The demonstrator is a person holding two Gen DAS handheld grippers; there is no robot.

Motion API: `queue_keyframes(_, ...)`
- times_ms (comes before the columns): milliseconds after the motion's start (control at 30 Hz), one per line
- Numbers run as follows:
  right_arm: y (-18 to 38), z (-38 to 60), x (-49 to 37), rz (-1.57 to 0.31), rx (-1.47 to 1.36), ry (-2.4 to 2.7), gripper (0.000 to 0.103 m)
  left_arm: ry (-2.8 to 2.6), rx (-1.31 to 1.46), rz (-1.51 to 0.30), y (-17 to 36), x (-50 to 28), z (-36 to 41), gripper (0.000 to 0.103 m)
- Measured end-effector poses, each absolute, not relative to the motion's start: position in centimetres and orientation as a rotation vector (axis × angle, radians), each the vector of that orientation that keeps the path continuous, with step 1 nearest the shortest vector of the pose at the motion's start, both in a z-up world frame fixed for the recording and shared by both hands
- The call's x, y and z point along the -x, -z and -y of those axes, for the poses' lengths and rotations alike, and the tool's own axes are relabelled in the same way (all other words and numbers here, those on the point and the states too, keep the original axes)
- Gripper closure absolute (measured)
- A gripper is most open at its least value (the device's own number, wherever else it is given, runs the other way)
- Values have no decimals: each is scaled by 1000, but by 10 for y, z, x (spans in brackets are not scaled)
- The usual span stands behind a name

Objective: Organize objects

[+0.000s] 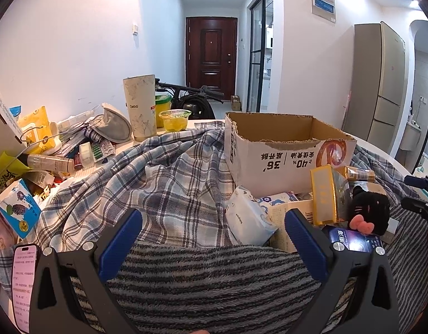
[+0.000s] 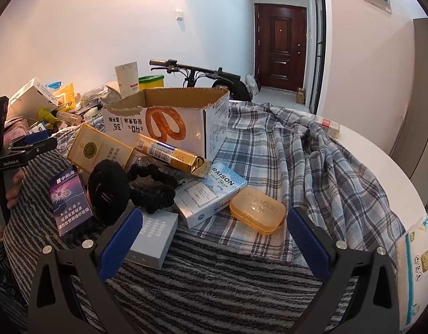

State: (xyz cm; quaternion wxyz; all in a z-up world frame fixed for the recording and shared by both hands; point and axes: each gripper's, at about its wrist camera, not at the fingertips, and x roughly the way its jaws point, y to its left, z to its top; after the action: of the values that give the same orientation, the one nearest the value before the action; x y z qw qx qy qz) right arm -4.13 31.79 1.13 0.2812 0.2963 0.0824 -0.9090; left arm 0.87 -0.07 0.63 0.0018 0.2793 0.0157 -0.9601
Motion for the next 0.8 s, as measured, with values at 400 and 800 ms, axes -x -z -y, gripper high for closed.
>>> queue_keyframes(400, -14, -318, 39, -219, -774, 2457, 0, 2962, -914, -5, -2, -4, -3, 0)
queue_keyframes(800, -16, -312, 30, -283, -723, 2460, 0, 2980, -905, -45, -3, -5, 2, 0)
